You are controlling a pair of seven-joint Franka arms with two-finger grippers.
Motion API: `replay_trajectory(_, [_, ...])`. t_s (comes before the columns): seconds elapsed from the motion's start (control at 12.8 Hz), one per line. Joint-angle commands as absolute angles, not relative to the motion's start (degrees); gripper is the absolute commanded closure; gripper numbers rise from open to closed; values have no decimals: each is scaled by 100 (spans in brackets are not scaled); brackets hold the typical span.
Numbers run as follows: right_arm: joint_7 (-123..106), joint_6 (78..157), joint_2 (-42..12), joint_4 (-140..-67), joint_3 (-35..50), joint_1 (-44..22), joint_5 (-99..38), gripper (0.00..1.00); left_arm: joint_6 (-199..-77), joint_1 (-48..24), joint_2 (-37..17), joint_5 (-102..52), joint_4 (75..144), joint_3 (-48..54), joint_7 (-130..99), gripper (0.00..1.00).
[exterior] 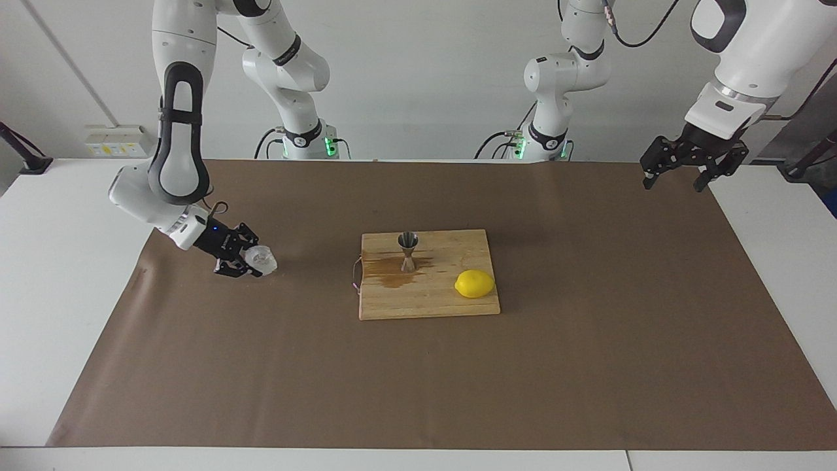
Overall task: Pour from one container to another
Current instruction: 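Grasp the clear glass with the right gripper while the left gripper withdraws, then lift the clear glass with the right gripper and carry it over the jigger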
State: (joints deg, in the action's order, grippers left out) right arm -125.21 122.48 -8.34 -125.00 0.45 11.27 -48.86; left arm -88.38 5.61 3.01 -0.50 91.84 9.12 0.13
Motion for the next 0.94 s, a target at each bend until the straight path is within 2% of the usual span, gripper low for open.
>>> replay_trajectory(0.0, [-11693, 12331, -554, -12411, 62, 644, -4896, 100, -8947, 466, 571, -9, 9641, 888, -123, 0])
replay_trajectory(0.62, [-8336, 12489, -676, -11251, 70, -824, -2684, 100, -9000, 483, 615, -70, 9712, 879, -105, 0])
replay_trajectory(0.86, [-7019, 12428, -765, -10838, 70, -1457, -1359, 100, -9000, 510, 615, -70, 9712, 844, -105, 0])
